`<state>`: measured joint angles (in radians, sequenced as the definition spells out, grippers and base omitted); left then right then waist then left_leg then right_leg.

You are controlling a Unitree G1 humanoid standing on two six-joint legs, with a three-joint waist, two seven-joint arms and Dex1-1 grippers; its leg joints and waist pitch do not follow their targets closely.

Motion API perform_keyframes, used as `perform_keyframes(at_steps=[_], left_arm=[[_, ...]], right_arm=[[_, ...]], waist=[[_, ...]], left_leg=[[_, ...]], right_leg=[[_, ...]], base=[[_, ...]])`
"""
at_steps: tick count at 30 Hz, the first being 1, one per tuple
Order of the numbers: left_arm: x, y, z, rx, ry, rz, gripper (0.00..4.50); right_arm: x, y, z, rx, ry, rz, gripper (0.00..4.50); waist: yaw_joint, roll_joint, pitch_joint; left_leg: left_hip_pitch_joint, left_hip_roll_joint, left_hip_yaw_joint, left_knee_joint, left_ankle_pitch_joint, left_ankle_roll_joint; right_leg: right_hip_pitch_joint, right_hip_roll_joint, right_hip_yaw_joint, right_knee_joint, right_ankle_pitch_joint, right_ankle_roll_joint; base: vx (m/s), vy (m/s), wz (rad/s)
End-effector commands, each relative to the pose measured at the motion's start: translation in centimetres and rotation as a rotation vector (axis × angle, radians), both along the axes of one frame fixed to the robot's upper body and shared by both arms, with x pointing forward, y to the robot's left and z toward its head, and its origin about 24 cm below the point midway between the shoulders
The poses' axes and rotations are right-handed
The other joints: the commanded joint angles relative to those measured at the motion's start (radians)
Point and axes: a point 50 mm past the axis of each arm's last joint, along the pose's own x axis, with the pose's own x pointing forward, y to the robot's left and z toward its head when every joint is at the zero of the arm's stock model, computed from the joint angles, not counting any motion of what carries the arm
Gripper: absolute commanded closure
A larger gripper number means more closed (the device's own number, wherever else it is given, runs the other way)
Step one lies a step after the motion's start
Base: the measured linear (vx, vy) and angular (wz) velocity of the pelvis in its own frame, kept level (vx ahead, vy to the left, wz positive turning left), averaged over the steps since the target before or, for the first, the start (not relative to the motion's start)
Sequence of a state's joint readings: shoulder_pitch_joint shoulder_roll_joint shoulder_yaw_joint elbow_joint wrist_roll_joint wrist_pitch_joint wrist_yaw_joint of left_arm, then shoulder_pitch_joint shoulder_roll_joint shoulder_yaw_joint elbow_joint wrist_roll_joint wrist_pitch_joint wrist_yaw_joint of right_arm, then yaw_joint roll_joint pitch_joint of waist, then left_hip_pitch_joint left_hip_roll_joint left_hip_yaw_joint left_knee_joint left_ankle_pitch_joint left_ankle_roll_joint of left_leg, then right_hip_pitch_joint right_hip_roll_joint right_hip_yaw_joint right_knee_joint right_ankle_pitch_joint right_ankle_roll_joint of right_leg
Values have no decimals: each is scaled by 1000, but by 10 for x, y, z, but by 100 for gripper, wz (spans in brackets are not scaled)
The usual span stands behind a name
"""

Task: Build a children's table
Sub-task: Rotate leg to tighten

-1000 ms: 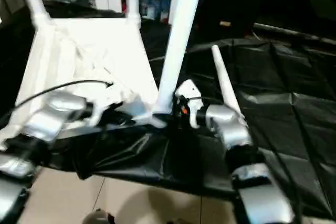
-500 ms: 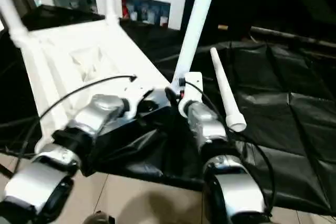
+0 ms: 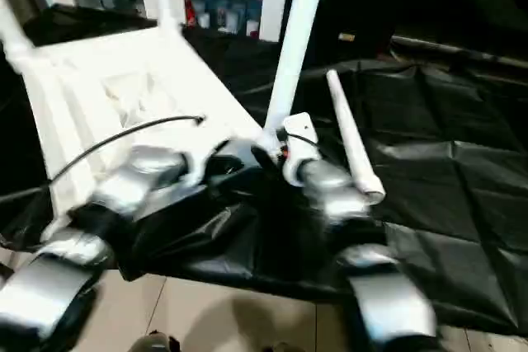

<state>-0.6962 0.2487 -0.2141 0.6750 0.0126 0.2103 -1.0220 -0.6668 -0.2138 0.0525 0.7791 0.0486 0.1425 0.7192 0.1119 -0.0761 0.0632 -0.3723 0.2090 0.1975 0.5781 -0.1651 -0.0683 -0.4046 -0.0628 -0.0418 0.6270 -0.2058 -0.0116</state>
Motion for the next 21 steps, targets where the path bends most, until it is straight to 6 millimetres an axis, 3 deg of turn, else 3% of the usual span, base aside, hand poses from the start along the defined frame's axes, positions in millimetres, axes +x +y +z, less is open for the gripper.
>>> perform_keyframes(at_steps=[1, 6, 7, 14, 21], left_arm=[[-6, -6, 10, -64, -22, -120, 450], [-17, 5, 12, -48, 11, -240, 450], [-17, 5, 12, -48, 11, -240, 450], [-20, 14, 10, -21, 31, -261, 450], [-20, 11, 9, -24, 37, -263, 450]], right_arm=[[-6, -7, 6, -15, -6, 108, 61], [-20, -13, 12, 0, 26, 304, 61], [-20, -13, 12, 0, 26, 304, 61], [-26, -9, 12, 28, 61, 372, 76], [-33, -5, 6, 53, 94, 392, 120]], waist=[[-4, -4, -75], [2, -4, -73], [3, -6, -69], [-1, -7, -67], [-1, -2, -72]], left_leg=[[19, 27, -7, -50, -67, 84], [18, 31, -5, -49, -80, 85], [19, 33, -5, -51, -103, 71], [22, 33, -8, -54, -156, 25], [20, 29, -8, -49, -102, 41]], right_leg=[[53, -73, 40, -52, 72, -244], [55, -74, 39, -51, 62, -250], [51, -74, 39, -55, 12, -245], [45, -78, 41, -66, -111, -218], [49, -76, 41, -56, -11, -231]], base=[[0, 0, 0], [0, 0, 0], [0, 0, 0], [0, 0, 0], [0, 0, 0]])
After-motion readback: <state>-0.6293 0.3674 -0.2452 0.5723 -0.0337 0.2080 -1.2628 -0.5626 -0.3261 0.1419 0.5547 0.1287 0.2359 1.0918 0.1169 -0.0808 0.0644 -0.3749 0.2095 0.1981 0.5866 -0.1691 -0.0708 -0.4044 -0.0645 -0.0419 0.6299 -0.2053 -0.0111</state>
